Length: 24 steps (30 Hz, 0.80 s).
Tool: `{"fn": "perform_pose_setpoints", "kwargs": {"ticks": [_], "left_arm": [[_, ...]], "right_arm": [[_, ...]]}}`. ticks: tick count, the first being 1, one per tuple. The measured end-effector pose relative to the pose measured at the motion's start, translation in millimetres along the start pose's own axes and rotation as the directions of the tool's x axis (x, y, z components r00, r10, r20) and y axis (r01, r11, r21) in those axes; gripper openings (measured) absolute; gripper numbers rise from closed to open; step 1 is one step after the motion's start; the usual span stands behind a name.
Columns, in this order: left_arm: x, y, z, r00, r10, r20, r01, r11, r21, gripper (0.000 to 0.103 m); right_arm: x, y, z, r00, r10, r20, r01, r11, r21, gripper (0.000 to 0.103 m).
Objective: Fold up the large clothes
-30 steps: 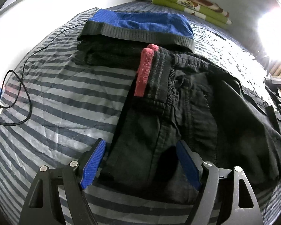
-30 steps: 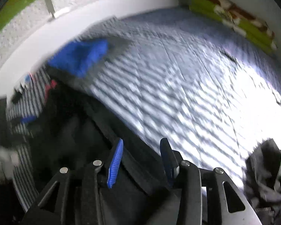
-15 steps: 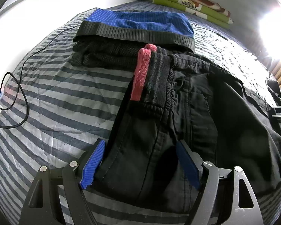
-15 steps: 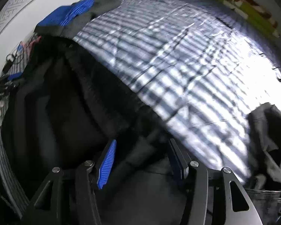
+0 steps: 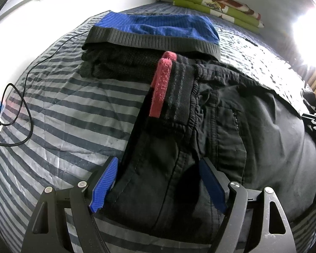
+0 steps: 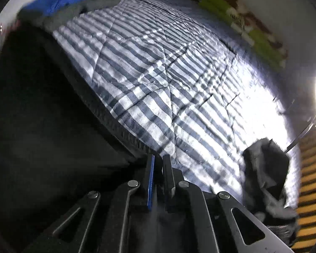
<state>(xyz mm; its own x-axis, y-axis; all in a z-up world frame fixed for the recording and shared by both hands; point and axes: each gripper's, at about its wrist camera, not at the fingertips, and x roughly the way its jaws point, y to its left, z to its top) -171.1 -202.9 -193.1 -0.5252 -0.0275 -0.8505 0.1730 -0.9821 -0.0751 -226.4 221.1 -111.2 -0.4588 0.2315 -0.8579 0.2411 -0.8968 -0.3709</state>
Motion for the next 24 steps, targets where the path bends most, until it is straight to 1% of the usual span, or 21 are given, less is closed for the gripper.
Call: {"fn": "perform_pose_setpoints", "kwargs": {"ticks": [1,2,3,4,5,6,7,8,9,11,13,14,15,16,17,18,19,20,21,22,24], "left_arm": [[-0.4,-0.1,0.5,1.0,0.0,0.001,0.0,1.0,0.003,0.081],[-1.6,0.8,1.4,1.0,-0.004,0.003,0.004,1.0,0.001,0.081],[-3.2,1.8,2.3,1.0,-0.008,0.008,0.008,1.0,-0.005,0.081],[-5.2,2.4,3.2,1.0,-0.013,0.016,0.014,1.0,-0.009,0.081],[-8.2,2.5,4.7,0.999,-0.022,0.027,0.022,1.0,-0.009,0.081],[-10.1,2.4,5.5,0.999,-0.026,0.032,0.026,1.0,-0.008,0.081],[-12.0,1.9,6.0,0.999,-0.032,0.037,0.032,0.999,-0.01,0.081],[-13.8,1.3,6.4,0.998,-0.04,0.04,0.041,0.999,-0.011,0.081],[-15.0,0.2,6.8,0.998,-0.044,0.042,0.045,0.999,-0.012,0.081],[-16.3,-1.7,6.4,0.998,-0.044,0.043,0.044,0.999,0.0,0.081],[-16.1,-0.6,6.6,0.998,-0.041,0.043,0.041,0.999,-0.001,0.081],[-16.3,0.9,7.3,0.998,-0.048,0.042,0.048,0.999,-0.007,0.081],[-19.0,-1.0,6.4,0.998,-0.053,0.043,0.053,0.999,-0.011,0.081],[-19.9,0.5,7.3,0.997,-0.057,0.046,0.057,0.998,-0.018,0.081],[-21.9,2.5,9.2,0.996,-0.065,0.053,0.067,0.997,-0.025,0.081],[-24.1,2.9,9.7,0.995,-0.075,0.06,0.077,0.997,-0.028,0.081],[-26.6,2.8,10.1,0.994,-0.087,0.067,0.089,0.996,-0.03,0.081],[-28.9,1.2,10.4,0.992,-0.101,0.073,0.104,0.994,-0.029,0.081],[-30.4,-2.0,10.1,0.991,-0.11,0.073,0.112,0.993,-0.023,0.081],[-31.1,-5.9,9.6,0.99,-0.12,0.072,0.121,0.993,-0.011,0.081],[-34.2,-19.6,7.8,0.989,-0.134,0.071,0.131,0.991,0.034,0.081]], "right_arm": [[-2.2,0.5,3.1,1.0,-0.009,-0.01,0.009,1.0,0.0,0.009],[-5.9,-1.2,7.6,1.0,-0.017,-0.017,0.017,1.0,0.013,0.016],[-13.8,-4.4,12.5,1.0,-0.022,-0.009,0.022,0.999,0.044,0.02],[-23.0,-6.5,16.7,1.0,-0.001,0.022,-0.001,0.998,0.07,0.028],[-36.5,-6.6,20.5,0.996,0.048,0.076,-0.055,0.994,0.094,0.032],[-48.9,-3.0,26.5,0.985,0.11,0.132,-0.124,0.987,0.098,0.035],[-53.6,4.0,37.3,0.973,0.157,0.169,-0.172,0.981,0.084,0.045],[-59.5,16.7,50.2,0.959,0.195,0.205,-0.209,0.977,0.052,0.052],[-60.4,26.4,58.8,0.951,0.215,0.221,-0.226,0.974,0.024,0.052],[-54.1,57.1,82.6,0.941,0.26,0.218,-0.254,0.966,-0.054,0.052],[-44.9,81.4,97.6,0.937,0.283,0.205,-0.265,0.958,-0.111,0.052],[-38.7,94.1,103.5,0.939,0.287,0.192,-0.265,0.955,-0.132,0.049],[-31.9,105.0,108.1,0.937,0.302,0.176,-0.279,0.949,-0.145,0.037],[-27.3,113.5,111.0,0.937,0.311,0.159,-0.286,0.945,-0.16,0.009],[-24.7,121.4,113.2,0.946,0.289,0.149,-0.261,0.948,-0.18,0.009],[-24.3,125.6,113.7,0.955,0.245,0.169,-0.21,0.957,-0.2,0.008],[-20.3,123.2,116.6,0.961,0.216,0.172,-0.183,0.965,-0.187,0.007],[-15.8,118.3,119.3,0.966,0.201,0.164,-0.177,0.972,-0.151,0.005],[-12.1,111.3,121.6,0.965,0.211,0.153,-0.196,0.975,-0.106,0.005],[-11.8,107.0,121.0,0.964,0.221,0.145,-0.211,0.974,-0.083,0.008],[-20.0,97.7,120.4,0.967,0.224,0.124,-0.219,0.974,-0.056,0.022]]}}
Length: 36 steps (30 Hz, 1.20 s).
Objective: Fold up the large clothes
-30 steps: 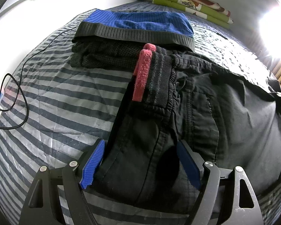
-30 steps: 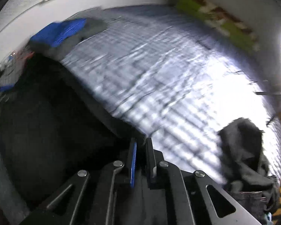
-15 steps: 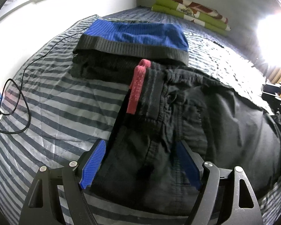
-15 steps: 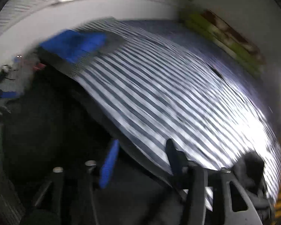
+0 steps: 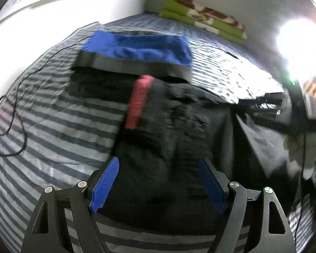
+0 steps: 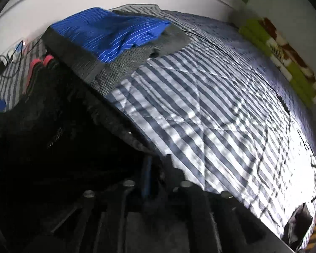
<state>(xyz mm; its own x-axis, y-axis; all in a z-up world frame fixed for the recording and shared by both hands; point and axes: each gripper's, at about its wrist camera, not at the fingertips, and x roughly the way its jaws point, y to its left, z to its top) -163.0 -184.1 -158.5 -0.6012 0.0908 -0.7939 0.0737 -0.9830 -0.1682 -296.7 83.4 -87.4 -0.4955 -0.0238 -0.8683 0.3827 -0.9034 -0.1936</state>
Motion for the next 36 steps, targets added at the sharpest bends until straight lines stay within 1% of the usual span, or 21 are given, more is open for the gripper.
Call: {"fn": "perform_pose_setpoints", "kwargs": {"ticks": [1,2,5,7,8,9,10,12,13,14,17,20,22,24,26,27,29,32,33,35,36], "left_arm": [[-0.1,-4.6,-0.6,1.0,-0.005,0.001,0.005,1.0,0.018,0.081],[-1.9,-12.8,-2.4,1.0,-0.02,0.002,0.02,0.999,0.044,0.081],[-6.8,-29.0,-7.2,0.998,-0.055,-0.002,0.055,0.994,0.09,0.081],[-11.7,-46.9,-13.5,0.995,-0.094,-0.014,0.095,0.986,0.135,0.081],[-15.2,-57.7,-16.9,0.994,-0.105,-0.016,0.106,0.981,0.16,0.081],[-17.3,-65.6,-19.9,0.993,-0.115,-0.018,0.117,0.976,0.183,0.081],[-20.0,-77.2,-23.7,0.99,-0.136,-0.023,0.138,0.967,0.216,0.081],[-23.5,-94.6,-29.8,0.985,-0.168,-0.034,0.171,0.952,0.254,0.081],[-24.9,-101.6,-32.2,0.982,-0.183,-0.04,0.187,0.945,0.267,0.081],[-26.5,-112.4,-36.4,0.978,-0.205,-0.05,0.211,0.934,0.287,0.081],[-31.4,-135.7,-46.4,0.976,-0.211,-0.055,0.217,0.913,0.345,0.08],[-37.4,-147.8,-53.7,0.974,-0.22,-0.057,0.225,0.897,0.382,0.08],[-40.5,-149.8,-54.5,0.975,-0.214,-0.052,0.217,0.891,0.399,0.08],[-45.3,-149.8,-53.5,0.978,-0.207,-0.042,0.205,0.888,0.411,0.079],[-49.7,-150.7,-52.5,0.969,-0.243,-0.047,0.24,0.877,0.417,0.079],[-51.6,-152.1,-53.2,0.964,-0.26,-0.052,0.257,0.867,0.427,0.079],[-54.1,-153.8,-56.5,0.961,-0.269,-0.056,0.265,0.856,0.444,0.079],[-49.1,-159.0,-58.8,0.96,-0.271,-0.073,0.273,0.839,0.47,0.08],[-44.2,-160.7,-57.3,0.962,-0.261,-0.077,0.266,0.841,0.472,0.08],[-32.5,-156.2,-51.1,0.97,-0.23,-0.076,0.239,0.861,0.448,0.079],[-23.8,-149.8,-45.3,0.976,-0.205,-0.079,0.219,0.883,0.414,0.079]], "right_arm": [[-12.8,-5.6,-3.0,1.0,-0.024,0.001,0.024,0.999,0.025,0.03],[-32.3,-12.5,-9.4,0.998,-0.048,0.029,0.047,0.997,0.058,0.03],[-94.8,-23.8,-46.0,0.993,-0.051,0.111,0.037,0.991,0.128,0.03],[-137.0,-16.6,-86.4,0.989,-0.032,0.144,0.01,0.988,0.152,0.03],[-155.7,-11.2,-116.3,0.99,-0.007,0.14,-0.018,0.984,0.175,0.03],[-164.4,-5.7,-135.7,0.991,0.013,0.13,-0.038,0.98,0.195,0.03],[-171.4,-0.6,-158.6,0.992,0.042,0.118,-0.069,0.972,0.226,0.03],[-170.9,8.6,-206.7,0.991,0.108,0.076,-0.127,0.936,0.327,0.026],[-167.8,15.2,-226.7,0.989,0.136,0.051,-0.145,0.921,0.361,0.019],[-159.9,24.0,-246.2,0.988,0.152,0.016,-0.146,0.911,0.387,0.015],[-138.8,40.4,-268.4,0.989,0.141,-0.036,-0.114,0.903,0.414,0.013],[-135.7,44.2,-262.6,0.997,0.082,0.009,-0.079,0.91,0.406,0.013],[-132.2,45.5,-253.8,0.997,0.069,0.029,-0.075,0.909,0.41,0.013],[-138.9,40.4,-243.1,0.994,0.072,0.078,-0.099,0.902,0.421,0.013],[-153.6,31.1,-231.2,0.988,0.067,0.141,-0.123,0.89,0.44,0.013],[-160.1,26.0,-225.8,0.985,0.048,0.164,-0.117,0.888,0.445,0.013],[-165.3,15.2,-219.4,0.982,0.041,0.183,-0.121,0.885,0.45,0.013],[-159.1,-4.9,-203.0,0.973,0.076,0.217,-0.176,0.854,0.49,0.013],[-159.4,-10.1,-199.5,0.971,0.079,0.227,-0.185,0.847,0.499,0.013],[-157.4,-20.8,-194.4,0.967,0.09,0.238,-0.204,0.831,0.517,0.013],[-156.2,-24.8,-195.3,0.965,0.099,0.245,-0.22,0.816,0.534,0.013]]}}
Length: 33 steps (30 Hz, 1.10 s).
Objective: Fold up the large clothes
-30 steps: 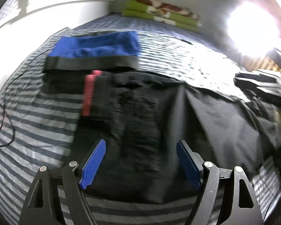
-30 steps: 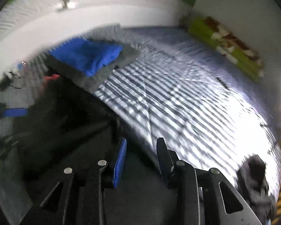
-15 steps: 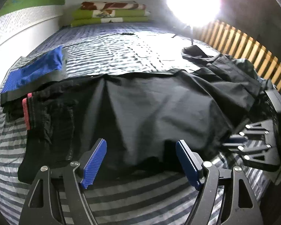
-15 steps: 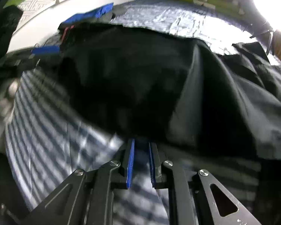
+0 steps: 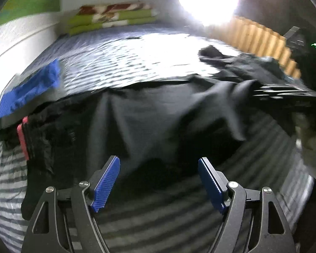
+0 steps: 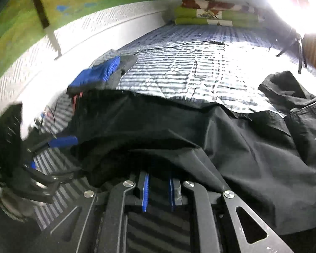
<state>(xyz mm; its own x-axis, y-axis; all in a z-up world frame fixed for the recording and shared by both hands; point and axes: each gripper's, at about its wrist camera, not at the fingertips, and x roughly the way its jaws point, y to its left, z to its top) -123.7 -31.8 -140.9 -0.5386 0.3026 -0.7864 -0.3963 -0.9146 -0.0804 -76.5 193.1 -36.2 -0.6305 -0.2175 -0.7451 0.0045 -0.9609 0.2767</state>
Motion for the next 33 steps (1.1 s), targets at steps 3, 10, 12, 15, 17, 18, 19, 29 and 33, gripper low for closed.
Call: {"fn": "perform_pose_setpoints", "kwargs": {"ticks": [3,10,12,15,17,18,19,29,33], "left_arm": [[8.3,26.0,6.7,1.0,0.018,0.005,-0.017,0.995,-0.097,0.079],[18.0,52.8,19.2,0.997,0.071,0.007,-0.069,0.979,-0.19,0.078],[8.8,46.0,23.8,0.999,0.023,0.041,-0.015,0.983,-0.181,0.078],[-9.9,29.3,28.9,0.993,-0.066,0.093,0.078,0.988,-0.133,0.078],[-13.9,12.1,28.7,0.985,-0.144,0.092,0.151,0.986,-0.076,0.079],[-12.8,1.0,27.3,0.984,-0.16,0.083,0.163,0.986,-0.034,0.079],[-10.2,-9.1,25.3,0.986,-0.151,0.074,0.151,0.988,0.005,0.079],[22.1,2.1,25.5,0.998,-0.062,0.016,0.063,0.996,-0.07,0.079],[20.2,6.4,24.8,0.998,-0.063,0.016,0.064,0.995,-0.078,0.079]], "right_arm": [[6.3,-17.5,9.8,0.999,0.041,-0.015,-0.04,0.997,0.068,0.013],[4.7,-16.2,11.5,0.993,0.101,-0.055,-0.097,0.992,0.076,0.014],[7.6,-10.8,19.9,0.992,0.103,-0.07,-0.097,0.992,0.076,0.014],[19.8,-15.0,37.2,0.994,0.07,-0.08,-0.06,0.992,0.112,0.014],[31.7,-27.1,47.4,0.995,0.057,-0.084,-0.042,0.985,0.166,0.014],[37.5,-33.0,50.2,0.994,0.057,-0.091,-0.039,0.981,0.19,0.014],[43.1,-40.5,52.4,0.993,0.065,-0.097,-0.042,0.974,0.222,0.014],[31.7,-48.4,41.0,0.98,0.176,-0.09,-0.149,0.957,0.248,0.019],[12.9,-13.6,38.0,0.979,0.189,-0.069,-0.184,0.98,0.082,0.021]]}}
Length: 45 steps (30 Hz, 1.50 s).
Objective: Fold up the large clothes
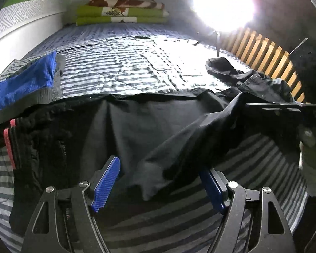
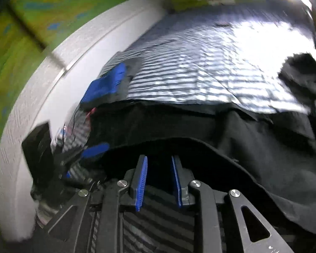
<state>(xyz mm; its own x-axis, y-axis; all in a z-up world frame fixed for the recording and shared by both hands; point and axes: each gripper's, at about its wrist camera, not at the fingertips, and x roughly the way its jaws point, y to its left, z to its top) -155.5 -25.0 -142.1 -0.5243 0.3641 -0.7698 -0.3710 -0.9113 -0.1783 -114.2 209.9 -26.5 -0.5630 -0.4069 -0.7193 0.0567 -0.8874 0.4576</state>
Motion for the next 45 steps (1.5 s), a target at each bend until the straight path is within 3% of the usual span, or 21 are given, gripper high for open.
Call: {"fn": "perform_pose_setpoints", "kwargs": {"ticks": [3,6,9,14,16,19,21,24,25,26,28,31,35,38,40,42,45], "left_arm": [[2.7,-5.3,-0.6,1.0,0.004,-0.012,-0.004,1.0,0.024,0.079],[1.5,-9.3,-2.2,1.0,0.0,-0.012,0.001,0.999,0.039,0.079],[-2.7,-10.4,-3.3,1.0,-0.013,-0.008,0.013,0.999,0.05,0.079],[-26.9,2.8,-8.8,1.0,-0.029,0.013,0.028,0.998,0.053,0.079],[-42.3,22.8,-10.3,0.999,0.008,0.041,-0.009,1.0,0.009,0.079],[-59.4,64.9,-13.2,0.997,0.034,0.074,-0.024,0.991,-0.129,0.079],[-61.4,88.2,-15.9,0.995,0.078,0.068,-0.063,0.977,-0.205,0.079],[-46.8,107.4,-22.5,0.997,0.075,0.027,-0.066,0.964,-0.257,0.079],[-36.9,108.7,-25.0,0.997,0.079,-0.001,-0.077,0.965,-0.251,0.079],[-27.4,109.3,-27.4,0.994,0.107,-0.03,-0.11,0.966,-0.235,0.079],[-7.3,105.4,-33.5,0.969,0.224,-0.108,-0.239,0.959,-0.155,0.079],[0.4,98.0,-34.9,0.945,0.302,-0.126,-0.314,0.946,-0.083,0.08],[3.1,96.8,-28.3,0.927,0.353,-0.125,-0.363,0.929,-0.075,0.081],[0.7,84.1,-19.9,0.917,0.388,-0.09,-0.394,0.918,-0.055,0.081],[-2.5,74.9,-14.8,0.926,0.372,-0.058,-0.375,0.926,-0.047,0.081],[-6.3,61.8,-9.6,0.948,0.318,-0.032,-0.319,0.947,-0.048,0.081],[-7.6,44.0,-8.3,0.966,0.259,-0.015,-0.259,0.966,-0.024,0.081]], "right_arm": [[8.3,25.6,-0.3,0.999,-0.05,0.006,0.05,0.988,-0.144,0.028],[22.6,45.2,-1.6,0.998,-0.064,-0.01,0.058,0.961,-0.272,0.044],[39.3,52.6,-2.5,0.992,-0.123,-0.021,0.108,0.933,-0.344,0.045],[57.4,47.4,-19.1,0.987,-0.068,-0.143,0.009,0.926,-0.378,0.045],[55.0,48.9,-27.7,0.987,-0.065,-0.148,0.0,0.915,-0.403,0.045],[57.4,53.3,-44.7,0.985,-0.071,-0.155,-0.003,0.901,-0.433,0.045],[65.0,64.3,-56.8,0.984,-0.128,-0.125,0.05,0.868,-0.494,0.045],[83.5,77.0,-68.5,0.977,-0.196,-0.079,0.124,0.832,-0.54,0.044],[89.4,77.7,-70.9,0.974,-0.211,-0.084,0.134,0.832,-0.539,0.03],[96.4,77.6,-72.7,0.967,-0.236,-0.096,0.15,0.831,-0.536,0.007],[98.4,75.9,-76.7,0.966,-0.225,-0.131,0.126,0.844,-0.521,0.003],[76.9,70.4,-79.9,0.962,-0.032,-0.27,-0.088,0.904,-0.418,0.002],[69.7,44.0,-89.1,0.941,0.053,-0.333,-0.143,0.958,-0.25,0.001],[65.6,43.0,-104.8,0.941,-0.004,-0.338,-0.087,0.964,-0.252,0.004],[41.5,42.1,-120.1,0.945,-0.006,-0.328,-0.082,0.964,-0.252,0.01],[1.2,30.0,-129.1,0.97,-0.011,-0.244,-0.047,0.972,-0.232,0.018],[-60.5,-12.7,-118.8,0.987,-0.142,-0.071,0.132,0.983,-0.13,0.021]]}}
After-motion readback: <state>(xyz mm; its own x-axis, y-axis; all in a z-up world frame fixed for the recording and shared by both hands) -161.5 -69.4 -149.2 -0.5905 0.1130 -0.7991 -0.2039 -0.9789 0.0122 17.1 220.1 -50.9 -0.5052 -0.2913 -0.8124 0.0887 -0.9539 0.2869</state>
